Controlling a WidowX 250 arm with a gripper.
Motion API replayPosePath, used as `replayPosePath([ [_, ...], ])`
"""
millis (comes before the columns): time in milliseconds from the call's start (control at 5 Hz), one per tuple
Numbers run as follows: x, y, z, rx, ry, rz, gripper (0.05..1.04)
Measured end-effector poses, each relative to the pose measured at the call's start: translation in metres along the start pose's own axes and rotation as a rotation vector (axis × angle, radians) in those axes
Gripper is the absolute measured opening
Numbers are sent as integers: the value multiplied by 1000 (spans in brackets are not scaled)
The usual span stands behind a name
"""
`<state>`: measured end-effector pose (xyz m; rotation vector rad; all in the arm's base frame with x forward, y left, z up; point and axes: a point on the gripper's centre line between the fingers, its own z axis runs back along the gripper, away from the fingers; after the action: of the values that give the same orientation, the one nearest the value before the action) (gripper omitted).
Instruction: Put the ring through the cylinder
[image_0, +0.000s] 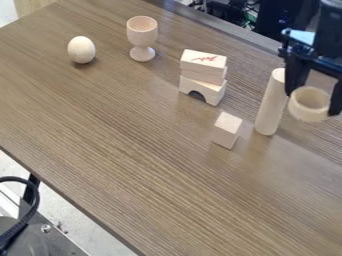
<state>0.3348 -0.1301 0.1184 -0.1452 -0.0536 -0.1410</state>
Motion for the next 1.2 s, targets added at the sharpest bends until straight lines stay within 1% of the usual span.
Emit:
replayPosePath([
  [400,17,13,19,-6,-47,36,757],
  [600,22,18,24,-11,-63,49,757],
  [800,23,23,19,-9,-51,59,757],
  [1200,32,33,11,-14,-46,77,757],
])
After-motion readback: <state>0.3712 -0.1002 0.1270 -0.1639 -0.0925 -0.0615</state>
